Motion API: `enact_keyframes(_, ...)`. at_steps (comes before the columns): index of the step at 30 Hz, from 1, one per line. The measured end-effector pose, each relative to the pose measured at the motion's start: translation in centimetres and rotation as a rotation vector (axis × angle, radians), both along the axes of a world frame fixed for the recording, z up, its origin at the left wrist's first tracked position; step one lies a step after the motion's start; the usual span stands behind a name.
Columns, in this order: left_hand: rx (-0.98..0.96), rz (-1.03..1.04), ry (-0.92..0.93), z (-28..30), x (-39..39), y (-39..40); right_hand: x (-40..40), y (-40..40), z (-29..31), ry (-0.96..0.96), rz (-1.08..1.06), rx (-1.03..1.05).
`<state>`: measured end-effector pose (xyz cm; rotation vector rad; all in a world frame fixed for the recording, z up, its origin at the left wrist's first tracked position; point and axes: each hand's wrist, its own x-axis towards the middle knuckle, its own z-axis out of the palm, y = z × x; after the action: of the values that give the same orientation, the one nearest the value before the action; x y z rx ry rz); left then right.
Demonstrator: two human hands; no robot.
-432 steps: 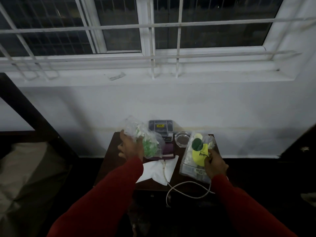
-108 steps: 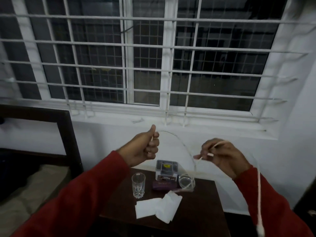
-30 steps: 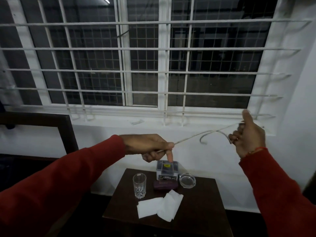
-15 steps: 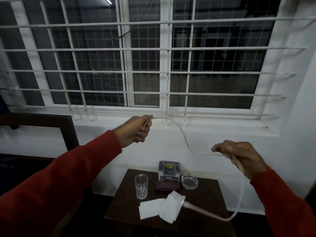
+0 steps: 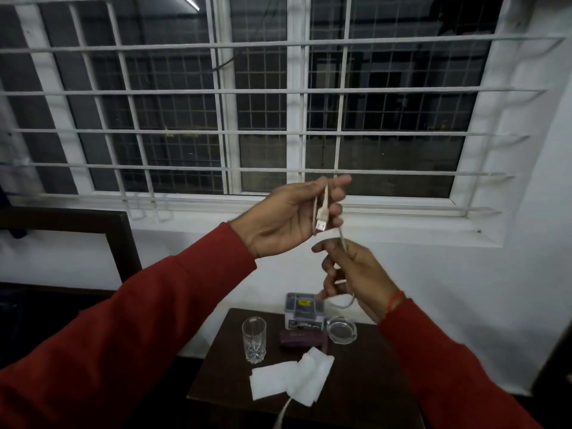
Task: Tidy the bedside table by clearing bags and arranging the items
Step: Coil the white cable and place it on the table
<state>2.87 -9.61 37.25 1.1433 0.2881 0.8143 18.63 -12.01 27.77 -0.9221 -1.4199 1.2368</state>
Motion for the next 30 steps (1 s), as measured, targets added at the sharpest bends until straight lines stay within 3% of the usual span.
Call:
enact_keyframes(2,0.004,0.072,-0.117,0.1,0.4,0.1,-0.7,-0.1,-1.2,-0.193,-0.017,0.014)
enact_keyframes(4,0.098,0.216,-0.110,-0.2,0.6,0.7,-1.3,-0.8,-1.8,-0.366,-0.007,0.056)
enact_keyframes(7,0.559,0.572,0.283,-1.4,0.2,1.9,-1.1,-2.1,-1.0,-0.621,0.052,0.218)
enact_keyframes(10,0.948,0.537,0.633,-3.6,-0.5,2.5,0.2,-2.8,0.8,-0.726,0.012,0.403)
enact_keyframes(13,0.809,0.297,0.801,-5.5,-1.1,1.7,2.7,-2.1,2.9,-0.645,-0.206,0.471)
enact_keyframes(15,0.610,0.143,0.776,-6.2,-1.0,0.5,4.7,-1.1,3.9,-0.589,-0.305,0.486)
enact_keyframes(19,0.255,-0.080,0.437,-5.4,0.1,-1.6,5.8,0.6,2.7,-0.377,-0.286,0.402)
enact_keyframes(22,0.117,-0.039,0.149,-4.1,1.2,-1.8,4.2,0.8,0.0,-0.303,-0.226,0.282)
enact_keyframes(24,0.061,0.076,-0.012,-3.5,1.9,-1.0,2.5,0.4,-1.7,-0.358,-0.113,0.203)
enact_keyframes(26,0.126,0.260,-0.052,-3.5,2.3,0.3,0.7,-0.9,-2.5,-0.458,0.025,0.146)
enact_keyframes(27,0.252,0.370,0.013,-3.7,2.3,0.9,0.2,-1.5,-2.6,-0.499,0.091,0.148)
enact_keyframes(30,0.849,0.596,0.466,-5.3,1.5,2.0,0.3,-2.7,-1.1,-0.546,0.151,0.189)
